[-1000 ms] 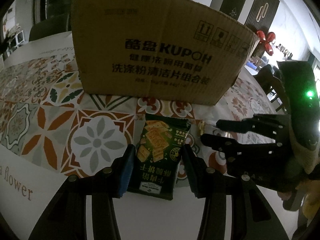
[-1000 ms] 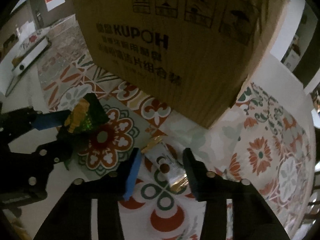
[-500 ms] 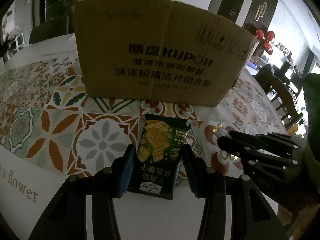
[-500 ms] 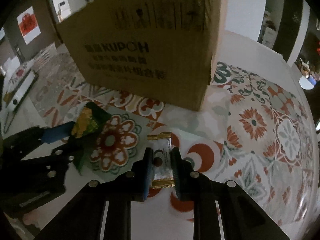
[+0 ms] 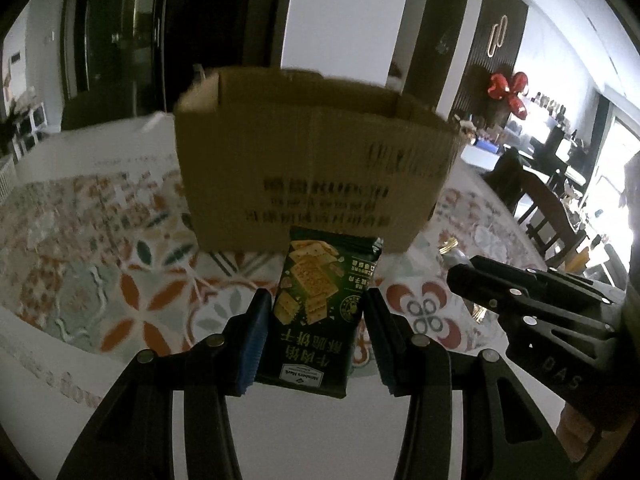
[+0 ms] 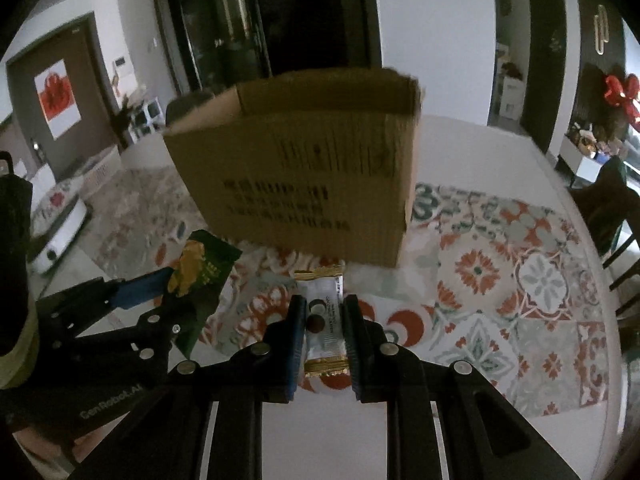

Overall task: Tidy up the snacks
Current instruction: 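Lift both held snacks and carry them over the cardboard box, then open both tools to drop the snacks into the box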

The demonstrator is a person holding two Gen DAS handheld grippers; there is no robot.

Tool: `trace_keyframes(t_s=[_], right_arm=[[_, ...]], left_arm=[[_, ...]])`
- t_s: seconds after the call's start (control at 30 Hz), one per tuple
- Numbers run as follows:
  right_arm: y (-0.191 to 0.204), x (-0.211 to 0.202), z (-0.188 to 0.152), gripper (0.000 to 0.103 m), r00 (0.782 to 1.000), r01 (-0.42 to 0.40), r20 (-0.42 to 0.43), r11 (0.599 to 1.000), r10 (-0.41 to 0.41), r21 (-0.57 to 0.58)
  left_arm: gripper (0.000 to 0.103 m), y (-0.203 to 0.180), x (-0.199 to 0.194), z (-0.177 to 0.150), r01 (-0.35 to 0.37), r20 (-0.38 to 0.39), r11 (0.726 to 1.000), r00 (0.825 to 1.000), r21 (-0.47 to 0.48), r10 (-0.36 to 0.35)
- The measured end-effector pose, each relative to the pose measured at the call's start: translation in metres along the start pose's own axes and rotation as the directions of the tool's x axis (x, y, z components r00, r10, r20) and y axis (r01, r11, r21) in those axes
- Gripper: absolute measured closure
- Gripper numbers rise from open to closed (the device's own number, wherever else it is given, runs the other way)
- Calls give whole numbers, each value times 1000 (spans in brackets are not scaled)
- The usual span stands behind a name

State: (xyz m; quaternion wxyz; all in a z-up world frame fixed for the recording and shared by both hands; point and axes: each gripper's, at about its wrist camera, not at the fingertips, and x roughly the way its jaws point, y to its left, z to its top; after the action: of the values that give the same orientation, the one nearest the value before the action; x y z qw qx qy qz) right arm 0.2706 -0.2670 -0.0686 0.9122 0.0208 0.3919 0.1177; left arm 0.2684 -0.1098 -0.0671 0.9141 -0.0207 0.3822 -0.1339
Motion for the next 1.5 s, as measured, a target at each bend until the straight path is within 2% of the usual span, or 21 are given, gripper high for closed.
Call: trace_keyframes(t_s=[0.33, 0.67, 0.87, 1.3, 1.5], right_arm=[[20, -37, 30, 83, 987, 3, 158, 1000, -5, 12], [27, -46, 63, 83, 970, -2, 244, 1000, -1, 11], [24, -36, 87, 83, 965, 17, 262, 1000, -21, 16], [16, 3, 136, 82, 971, 41, 237, 999, -42, 11], [9, 19, 146, 82, 974, 64, 217, 998, -66, 17]], left_arm=[[56, 9, -39, 34, -14, 121, 999, 993, 41, 9], [56, 15, -52, 77, -30, 204, 996, 979, 89, 12], [56, 18, -43, 101, -49, 226, 992, 974, 117, 21], [56, 28, 2, 149, -24, 183, 989, 983, 147, -3], [55, 27, 24, 161, -48, 165, 986, 986, 160, 21]])
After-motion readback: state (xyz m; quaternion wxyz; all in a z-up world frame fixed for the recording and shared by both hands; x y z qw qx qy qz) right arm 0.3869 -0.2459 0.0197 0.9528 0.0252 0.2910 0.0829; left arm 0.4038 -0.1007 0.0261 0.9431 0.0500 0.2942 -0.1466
